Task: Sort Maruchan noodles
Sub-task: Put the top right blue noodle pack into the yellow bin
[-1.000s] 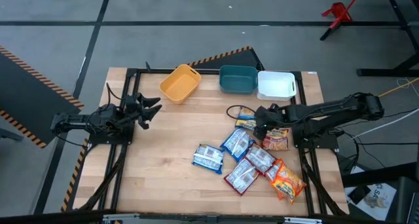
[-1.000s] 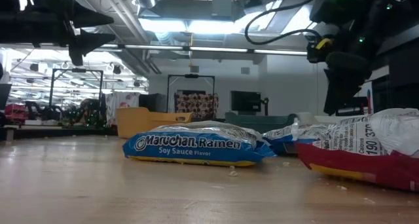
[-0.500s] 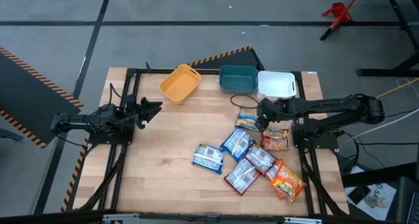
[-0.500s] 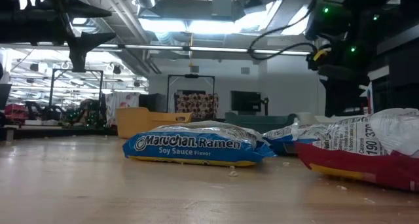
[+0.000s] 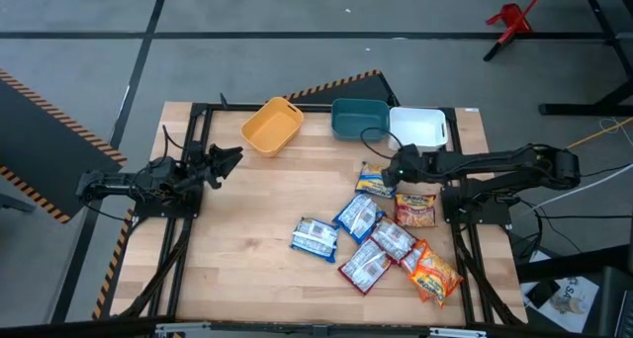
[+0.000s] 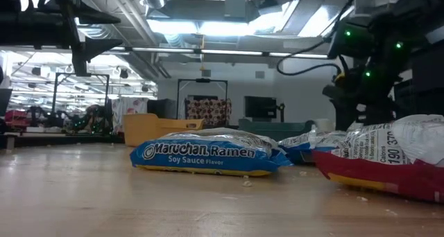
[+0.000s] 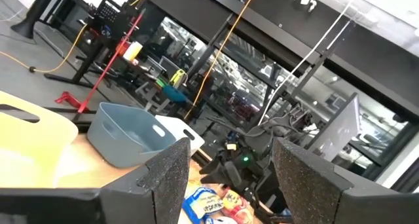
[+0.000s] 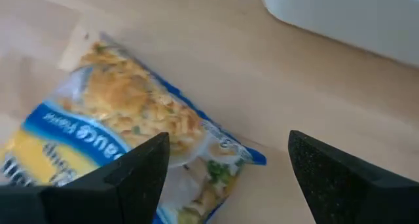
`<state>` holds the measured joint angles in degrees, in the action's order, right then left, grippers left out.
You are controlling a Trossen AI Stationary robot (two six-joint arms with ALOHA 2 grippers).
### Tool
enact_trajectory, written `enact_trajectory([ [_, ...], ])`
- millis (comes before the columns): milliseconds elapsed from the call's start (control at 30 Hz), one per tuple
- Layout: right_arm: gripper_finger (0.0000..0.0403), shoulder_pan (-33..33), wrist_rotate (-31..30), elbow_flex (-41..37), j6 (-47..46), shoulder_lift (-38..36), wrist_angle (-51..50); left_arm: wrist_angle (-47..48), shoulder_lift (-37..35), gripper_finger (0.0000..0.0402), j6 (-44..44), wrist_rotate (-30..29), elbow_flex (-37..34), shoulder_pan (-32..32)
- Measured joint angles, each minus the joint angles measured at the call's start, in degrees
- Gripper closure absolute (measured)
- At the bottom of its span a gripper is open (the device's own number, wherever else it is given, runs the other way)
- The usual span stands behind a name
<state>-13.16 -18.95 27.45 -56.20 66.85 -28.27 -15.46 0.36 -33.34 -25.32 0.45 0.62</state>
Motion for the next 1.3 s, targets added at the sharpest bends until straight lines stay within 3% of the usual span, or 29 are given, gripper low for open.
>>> enact_trajectory([
  [200, 0.0107, 0.01, -2.16, -3.32, -9.37, -0.02, 4.38, 0.02, 0.00, 0.0189, 0.61, 0.07, 0.00, 0.00],
  [300, 0.0107, 0.01, -1.27, -4.07, -8.70, 0.00, 7.98, 0.02, 0.00, 0.0189, 2.22, 0.09, 0.00, 0.00],
  [533, 0.0107, 0.01, 5.49, -0.18, 19.88, -1.18, 9.05, 2.89, 0.00, 0.0189, 3.64, 0.11, 0.00, 0.00],
  [667, 0.0107, 0.01, 10.34, 5.09, 40.66, -1.55, 2.39, 4.07, 0.02, 0.0189, 3.47, 0.10, 0.00, 0.00],
  [833, 0.0107, -0.03, 9.96, 8.94, 59.25, 0.29, -6.11, 4.13, 0.00, 0.0189, 3.49, 0.11, 0.00, 0.00],
  [1033, 0.0107, 0.01, 11.02, 9.80, 71.12, 5.12, -11.93, 4.34, 0.01, 0.0189, 3.49, 0.10, 0.00, 0.00],
  [1300, 0.0107, 0.01, 9.44, 9.87, 79.94, 11.06, -9.51, 4.35, 0.01, 0.0189, 3.93, -0.72, 0.00, 0.00],
])
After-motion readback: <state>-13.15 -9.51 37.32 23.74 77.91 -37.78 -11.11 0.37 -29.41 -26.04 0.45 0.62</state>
